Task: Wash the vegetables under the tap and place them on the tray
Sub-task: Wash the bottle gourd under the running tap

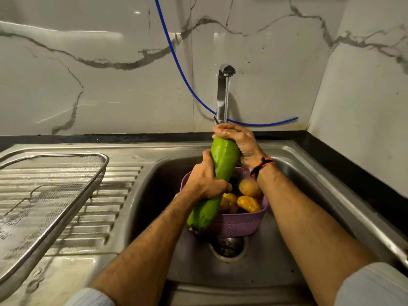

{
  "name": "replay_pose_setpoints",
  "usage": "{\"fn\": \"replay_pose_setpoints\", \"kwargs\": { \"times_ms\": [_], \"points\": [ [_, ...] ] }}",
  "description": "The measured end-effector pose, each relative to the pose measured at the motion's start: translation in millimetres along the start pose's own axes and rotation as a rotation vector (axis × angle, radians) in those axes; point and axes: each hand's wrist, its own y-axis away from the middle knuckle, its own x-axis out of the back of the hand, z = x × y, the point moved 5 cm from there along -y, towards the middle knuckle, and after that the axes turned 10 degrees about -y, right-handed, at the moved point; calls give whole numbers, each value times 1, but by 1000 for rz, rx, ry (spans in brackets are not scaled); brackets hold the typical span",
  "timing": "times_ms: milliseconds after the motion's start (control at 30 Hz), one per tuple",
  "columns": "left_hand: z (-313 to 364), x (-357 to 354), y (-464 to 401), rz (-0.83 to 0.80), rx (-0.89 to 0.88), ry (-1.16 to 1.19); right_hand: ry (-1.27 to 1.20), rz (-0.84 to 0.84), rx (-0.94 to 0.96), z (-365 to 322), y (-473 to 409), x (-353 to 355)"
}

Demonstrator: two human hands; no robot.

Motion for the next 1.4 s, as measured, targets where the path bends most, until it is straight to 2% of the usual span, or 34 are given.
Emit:
{"fn": "replay_pose_setpoints", "kwargs": {
  "times_ms": [100, 233, 300, 367, 500, 633, 700, 833, 900, 967, 1067, 1133, 1200, 1333, 1400],
  "points": [
    [3, -5, 1, -34, -1, -16, -53, 166, -53, 12, 3, 9],
    [4, -10, 1, -36, 17, -73, 80, 421, -138, 21, 9, 16],
    [1, -9, -1, -14, 36, -70, 117, 486, -190, 25, 12, 11],
    [0, -6, -1, 11, 49, -61, 98, 469, -206, 27, 12, 5],
    [-6, 0, -3, -25, 66, -52, -91, 252, -215, 32, 13, -1],
    [0, -2, -3, -67, 49, 8, -280, 137, -249, 36, 13, 4],
    [3, -4, -2, -48, 56, -3, -222, 206, -225, 33, 13, 5],
    [4, -4, -2, 59, 78, -29, 173, 528, -200, 28, 17, 1],
    [3, -3, -3, 34, 97, 3, 254, 560, -210, 26, 14, -4],
    [0, -1, -3, -21, 135, 54, 202, 472, -247, 25, 12, -4],
    [-1, -2, -1, -117, 190, 172, -60, 204, -332, 30, 13, -1],
    [3, -5, 0, -122, 198, 188, -154, 150, -327, 31, 13, 3],
    [7, -7, -2, -79, 188, 150, -117, 216, -288, 31, 12, 6],
    [9, -6, -2, 16, 133, 46, 236, 501, -249, 28, 16, 3],
    [6, -3, -2, 11, 134, 50, 326, 534, -231, 23, 16, -3]
  ]
}}
